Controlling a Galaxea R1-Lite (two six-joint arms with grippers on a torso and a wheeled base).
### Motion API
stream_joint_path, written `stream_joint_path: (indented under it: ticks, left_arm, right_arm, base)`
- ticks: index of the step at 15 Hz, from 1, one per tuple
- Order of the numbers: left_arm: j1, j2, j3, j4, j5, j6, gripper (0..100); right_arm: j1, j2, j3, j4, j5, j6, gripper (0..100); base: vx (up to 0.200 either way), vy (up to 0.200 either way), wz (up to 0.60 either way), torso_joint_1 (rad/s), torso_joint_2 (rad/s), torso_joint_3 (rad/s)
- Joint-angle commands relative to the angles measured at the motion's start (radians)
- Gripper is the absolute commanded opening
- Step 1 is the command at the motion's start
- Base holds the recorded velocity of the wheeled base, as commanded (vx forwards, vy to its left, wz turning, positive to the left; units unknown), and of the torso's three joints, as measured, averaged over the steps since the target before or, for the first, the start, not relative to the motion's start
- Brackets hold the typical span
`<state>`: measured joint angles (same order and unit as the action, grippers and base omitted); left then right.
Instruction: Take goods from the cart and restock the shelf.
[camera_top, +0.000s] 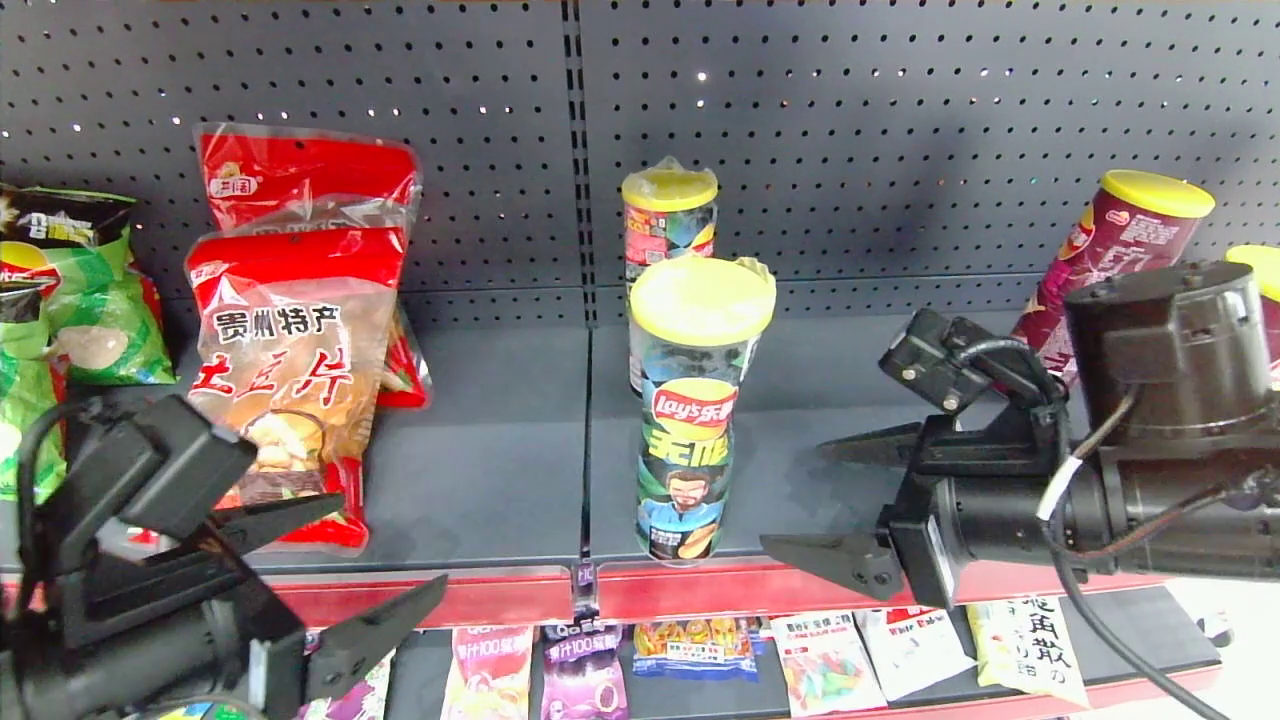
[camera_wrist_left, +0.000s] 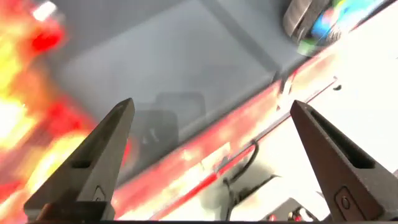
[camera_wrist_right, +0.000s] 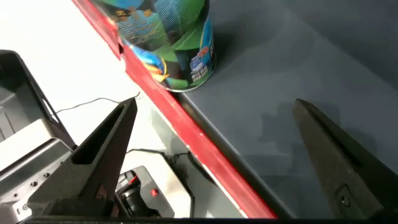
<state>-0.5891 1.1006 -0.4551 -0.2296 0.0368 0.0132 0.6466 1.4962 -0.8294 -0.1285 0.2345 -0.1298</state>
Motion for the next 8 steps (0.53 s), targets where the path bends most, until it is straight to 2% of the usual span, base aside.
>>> stream_joint_path:
  ticks: [1, 3, 8]
  left_arm:
    - [0.032, -0.214, -0.010, 0.121, 0.003, -0.001, 100]
    - [0.052, -0.269, -0.008, 0.180, 0.002, -0.001, 100]
    - [0.055, -0.281, -0.019, 0.193, 0.003, -0.001, 100]
  right_arm:
    - [0.005, 0.050, -0.008, 0.001, 0.000, -0.001, 100]
    - [-0.001, 0.067, -0.010, 0.000, -0.001, -0.001, 100]
    - [-0.042, 0.084, -0.024, 0.001, -0.064, -0.001, 100]
  base:
    - [0.000, 0.000, 0.00, 0.000, 0.00, 0.000]
    - [0.000, 0.000, 0.00, 0.000, 0.00, 0.000]
    - [0.000, 0.000, 0.00, 0.000, 0.00, 0.000]
